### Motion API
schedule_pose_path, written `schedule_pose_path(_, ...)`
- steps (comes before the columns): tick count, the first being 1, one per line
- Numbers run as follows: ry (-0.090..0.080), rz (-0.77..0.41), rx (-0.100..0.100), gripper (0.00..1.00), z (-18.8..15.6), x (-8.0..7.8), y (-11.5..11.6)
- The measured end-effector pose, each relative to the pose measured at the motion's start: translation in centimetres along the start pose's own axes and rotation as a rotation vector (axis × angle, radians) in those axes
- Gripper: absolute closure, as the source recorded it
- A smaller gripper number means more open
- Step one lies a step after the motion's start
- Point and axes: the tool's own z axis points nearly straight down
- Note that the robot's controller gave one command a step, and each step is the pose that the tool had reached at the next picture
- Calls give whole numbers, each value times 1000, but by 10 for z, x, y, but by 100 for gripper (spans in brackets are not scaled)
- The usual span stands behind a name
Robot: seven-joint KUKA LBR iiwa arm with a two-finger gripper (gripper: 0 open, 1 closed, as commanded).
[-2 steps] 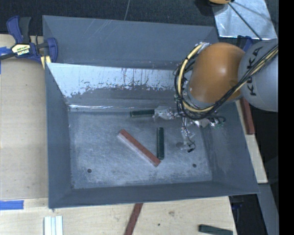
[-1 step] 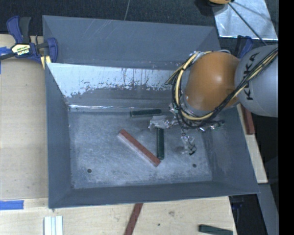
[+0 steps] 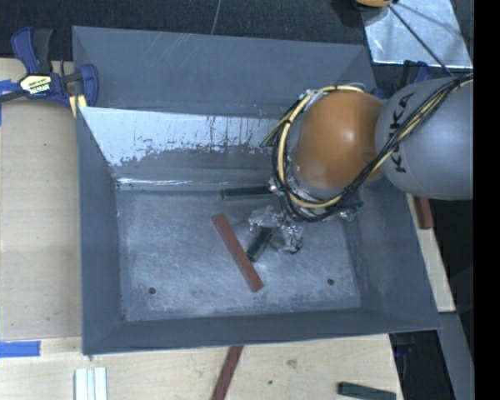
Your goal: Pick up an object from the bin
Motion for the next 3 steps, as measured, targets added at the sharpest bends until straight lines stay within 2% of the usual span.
schedule_pose_path(3,2,1,-4,100,-5,1,1)
